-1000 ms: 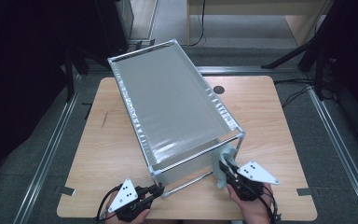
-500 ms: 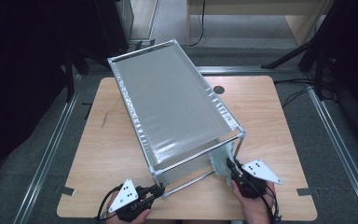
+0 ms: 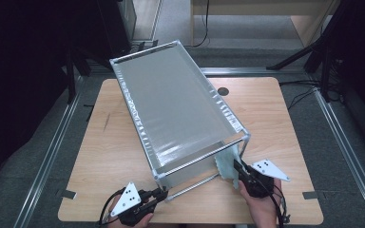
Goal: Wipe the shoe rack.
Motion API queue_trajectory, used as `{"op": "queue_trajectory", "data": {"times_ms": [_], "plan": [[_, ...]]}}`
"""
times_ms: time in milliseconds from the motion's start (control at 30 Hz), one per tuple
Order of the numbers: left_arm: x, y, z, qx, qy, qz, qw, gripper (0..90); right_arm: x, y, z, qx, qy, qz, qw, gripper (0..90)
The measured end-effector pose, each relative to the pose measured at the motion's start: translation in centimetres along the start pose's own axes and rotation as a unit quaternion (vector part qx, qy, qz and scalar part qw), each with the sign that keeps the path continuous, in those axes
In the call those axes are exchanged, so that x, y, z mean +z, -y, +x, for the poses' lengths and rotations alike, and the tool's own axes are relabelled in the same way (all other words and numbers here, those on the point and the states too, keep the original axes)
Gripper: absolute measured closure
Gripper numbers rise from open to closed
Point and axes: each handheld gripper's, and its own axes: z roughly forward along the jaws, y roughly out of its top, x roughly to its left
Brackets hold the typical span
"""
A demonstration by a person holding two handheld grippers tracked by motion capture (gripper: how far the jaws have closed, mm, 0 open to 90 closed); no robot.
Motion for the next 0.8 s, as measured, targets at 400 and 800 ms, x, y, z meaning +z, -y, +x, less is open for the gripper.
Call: {"op": "queue_trajectory", "data": {"times_ms": [400, 800], "plan": [[0.1, 0.1, 0.2, -0.001, 0.005, -0.004, 1.0000, 80.3, 1.2, 0.0, 1.5, 0.004, 0.020, 0.014, 0.9997, 81.9], [0.7, -0.3, 0.2, 0.009, 0.010, 0.003, 0.9999, 80.4, -3.6, -2.4, 0.3, -0.014, 0.032, -0.097, 0.9947, 81.4]]}}
